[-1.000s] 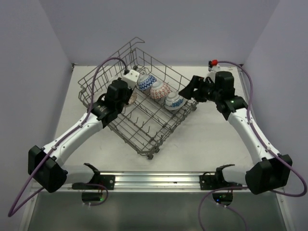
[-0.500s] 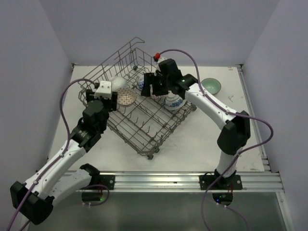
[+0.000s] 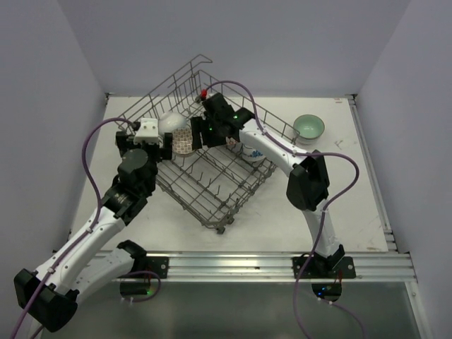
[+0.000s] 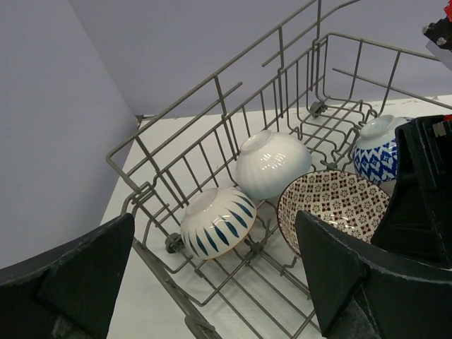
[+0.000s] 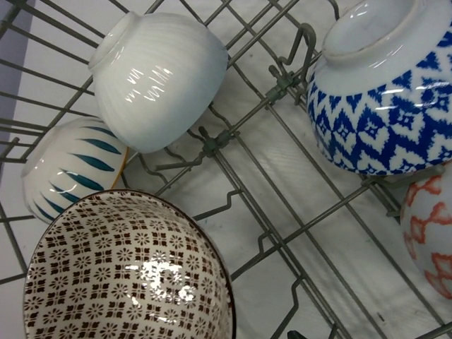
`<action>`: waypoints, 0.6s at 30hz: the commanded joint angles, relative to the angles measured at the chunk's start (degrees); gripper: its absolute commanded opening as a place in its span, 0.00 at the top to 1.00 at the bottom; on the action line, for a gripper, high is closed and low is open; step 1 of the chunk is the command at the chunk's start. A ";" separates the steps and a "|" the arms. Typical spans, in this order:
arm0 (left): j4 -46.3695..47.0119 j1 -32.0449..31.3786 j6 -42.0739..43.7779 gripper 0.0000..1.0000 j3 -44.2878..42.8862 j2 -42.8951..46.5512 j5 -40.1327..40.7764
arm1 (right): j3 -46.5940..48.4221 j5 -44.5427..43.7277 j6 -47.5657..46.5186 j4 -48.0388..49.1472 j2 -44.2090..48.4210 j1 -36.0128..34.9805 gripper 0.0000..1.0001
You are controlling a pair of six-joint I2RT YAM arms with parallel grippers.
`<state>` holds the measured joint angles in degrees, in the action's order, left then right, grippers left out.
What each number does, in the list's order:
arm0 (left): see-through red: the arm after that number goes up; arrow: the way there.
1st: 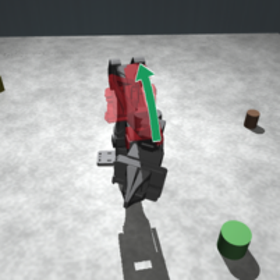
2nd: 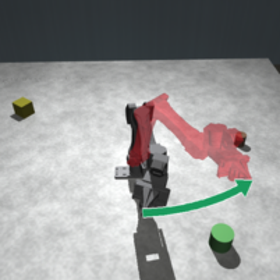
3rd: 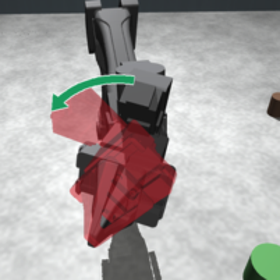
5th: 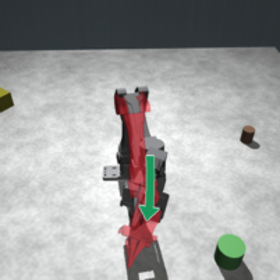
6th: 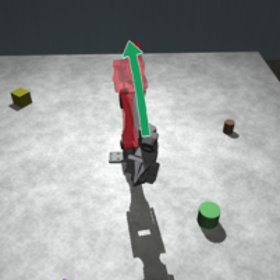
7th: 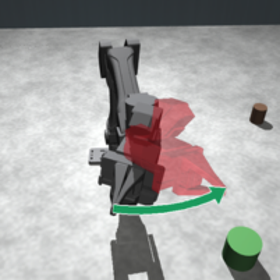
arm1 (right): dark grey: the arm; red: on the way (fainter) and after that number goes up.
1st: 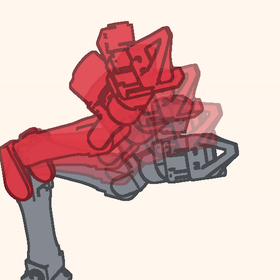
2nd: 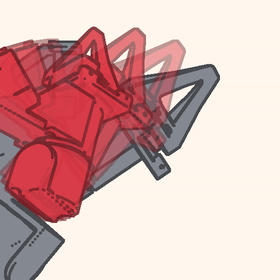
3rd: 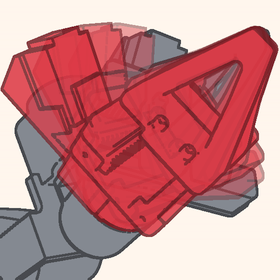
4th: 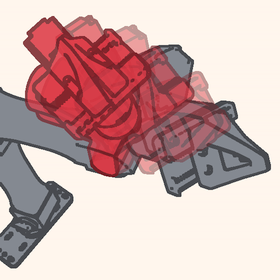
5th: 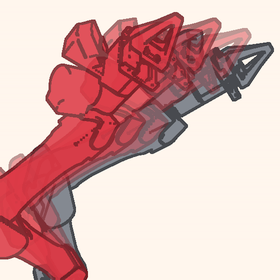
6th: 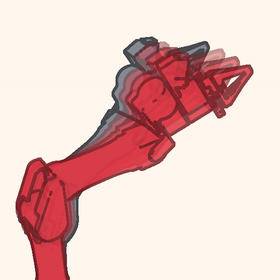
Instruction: Unload the bowls from the dish rack
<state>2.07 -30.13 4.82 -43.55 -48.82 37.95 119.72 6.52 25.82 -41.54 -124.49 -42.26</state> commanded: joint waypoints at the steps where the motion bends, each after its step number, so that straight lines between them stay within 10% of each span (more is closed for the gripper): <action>1: 2.60 -0.19 -0.77 0.00 -0.83 -0.05 0.36 | 3.24 -0.03 0.80 -0.39 -0.05 -0.28 0.39; 6: 3.03 -0.28 -0.51 0.39 -0.40 1.18 0.98 | 4.12 0.95 1.68 0.23 -0.67 -0.45 0.51; 18: 3.12 -0.28 -0.78 0.13 -0.31 1.27 2.21 | 7.72 1.82 2.48 -1.26 -4.01 -0.81 0.60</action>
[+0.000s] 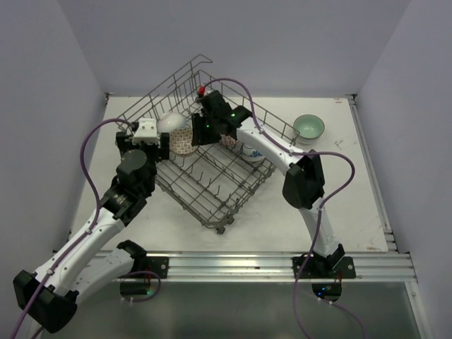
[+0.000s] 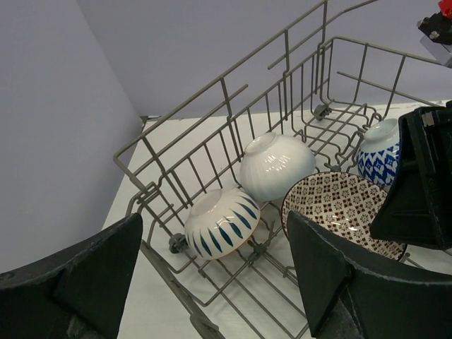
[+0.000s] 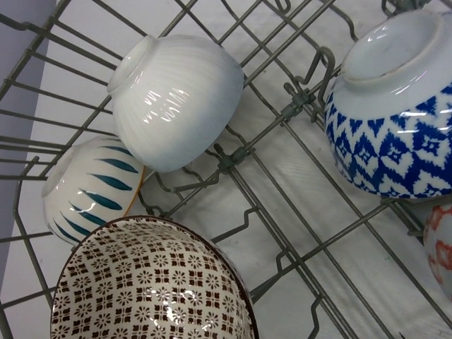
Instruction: Unload the bowls from the dish rack
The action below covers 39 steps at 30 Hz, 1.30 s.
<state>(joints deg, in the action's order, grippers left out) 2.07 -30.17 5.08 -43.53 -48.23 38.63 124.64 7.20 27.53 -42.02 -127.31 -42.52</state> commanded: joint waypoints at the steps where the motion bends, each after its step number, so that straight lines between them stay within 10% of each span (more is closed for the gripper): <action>1: 3.12 -0.32 -1.04 0.12 -0.33 0.77 1.62 | 2.89 1.41 1.03 -0.70 -1.36 -0.63 0.64; 12: 5.31 -0.24 -0.95 0.00 0.99 0.68 3.91 | 5.70 2.82 2.27 -0.17 0.30 -0.54 0.99; 20: 9.45 -0.24 0.46 0.00 3.80 1.91 4.09 | 1.68 2.29 1.30 0.00 11.09 2.88 1.00; 39: 7.78 -0.32 0.72 0.00 2.92 -1.08 2.68 | -20.13 3.78 2.44 5.80 31.33 42.87 1.00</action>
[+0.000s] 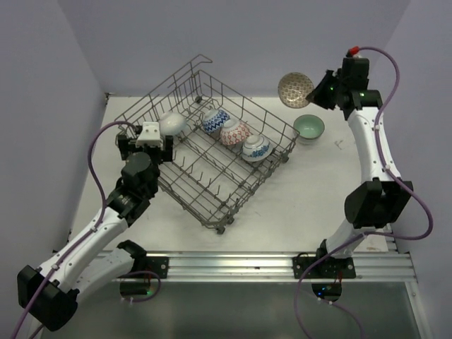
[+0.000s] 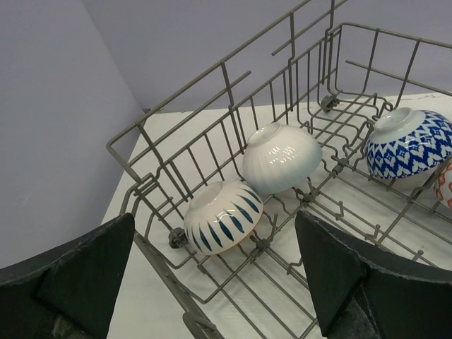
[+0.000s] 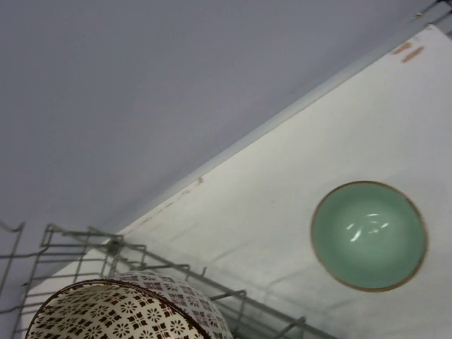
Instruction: Unload the bowls from the dish rack
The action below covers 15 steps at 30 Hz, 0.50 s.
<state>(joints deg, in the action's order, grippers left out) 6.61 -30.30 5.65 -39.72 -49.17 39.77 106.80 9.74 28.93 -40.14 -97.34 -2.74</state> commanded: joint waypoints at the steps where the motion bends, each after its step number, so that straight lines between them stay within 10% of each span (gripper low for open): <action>1: 3.32 -0.19 0.41 0.00 -0.97 -0.31 1.54 | -2.91 0.99 0.96 4.19 1.10 5.18 1.00; 15: 2.80 -0.37 -0.37 0.00 -1.40 -2.69 -0.39 | -9.95 -8.59 -4.14 9.91 -8.65 9.60 1.00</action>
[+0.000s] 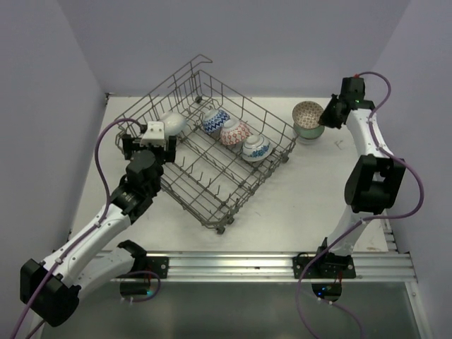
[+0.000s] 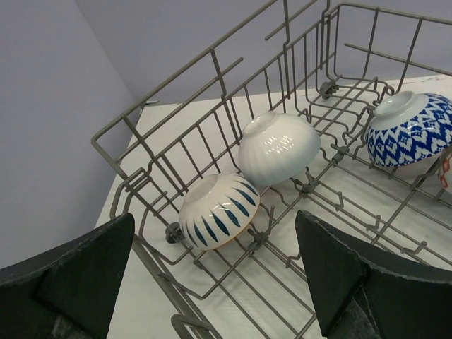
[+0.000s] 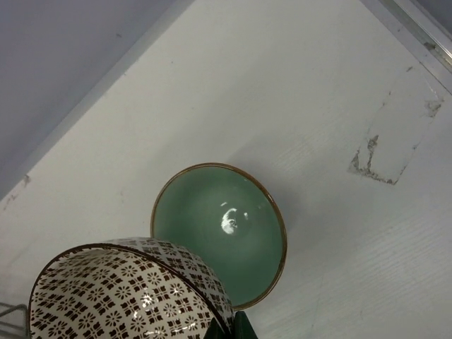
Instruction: Unload the bowls from the dish rack
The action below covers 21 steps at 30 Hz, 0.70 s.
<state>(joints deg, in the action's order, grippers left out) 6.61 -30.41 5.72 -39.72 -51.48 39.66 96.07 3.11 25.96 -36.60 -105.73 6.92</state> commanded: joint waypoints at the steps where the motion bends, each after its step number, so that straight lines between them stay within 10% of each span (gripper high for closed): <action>1: 2.44 -0.35 -0.62 0.00 -1.49 -0.46 -0.37 | 0.78 -2.15 -1.26 6.63 -0.79 0.02 1.00; 21: 1.83 -0.79 -0.88 0.00 -1.67 -0.28 -2.39 | -0.89 0.49 -1.78 11.29 -8.79 2.49 1.00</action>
<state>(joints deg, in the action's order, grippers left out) 6.33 -30.89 5.58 -39.72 -51.96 37.80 94.78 2.39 24.49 -29.43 -115.24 9.65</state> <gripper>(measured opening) 0.997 0.092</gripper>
